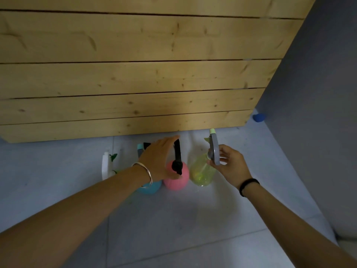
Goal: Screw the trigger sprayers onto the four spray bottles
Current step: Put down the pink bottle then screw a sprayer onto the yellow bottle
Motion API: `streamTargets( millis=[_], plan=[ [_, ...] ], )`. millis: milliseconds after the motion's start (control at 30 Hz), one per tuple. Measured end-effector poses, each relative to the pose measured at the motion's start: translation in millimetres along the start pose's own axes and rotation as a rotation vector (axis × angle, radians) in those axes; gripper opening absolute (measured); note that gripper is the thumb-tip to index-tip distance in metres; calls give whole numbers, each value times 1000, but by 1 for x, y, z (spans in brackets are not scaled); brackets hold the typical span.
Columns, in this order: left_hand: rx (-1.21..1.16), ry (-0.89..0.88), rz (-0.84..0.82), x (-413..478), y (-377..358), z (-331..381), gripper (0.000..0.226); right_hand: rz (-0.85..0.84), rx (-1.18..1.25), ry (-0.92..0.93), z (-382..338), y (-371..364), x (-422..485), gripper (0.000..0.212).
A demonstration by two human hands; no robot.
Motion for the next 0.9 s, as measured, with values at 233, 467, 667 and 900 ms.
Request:
streamTargets(
  millis=[233,467,667,900],
  plan=[
    [-9,4,16,0,0,0,113,-35,7,30,1,-5,-4,31],
    [-17,6,13,0,0,0,113,-57,3,26,4,-7,-4,27],
    [-7,18,10,1,-2,-1,114,-48,-8,27,7,-8,-4,27],
    [-17,23,9,0,-2,-2,115,-27,-8,29,8,-9,-5,23]
  ],
)
Point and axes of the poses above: each hand's wrist, its own x-axis towards the middle knuckle, its own y-axis out of the back of the hand, z = x × y, the point moved 7 cm from there along x, towards the middle knuckle, and after that the axes turned 7 degrees about z, right-handed, at the moved point
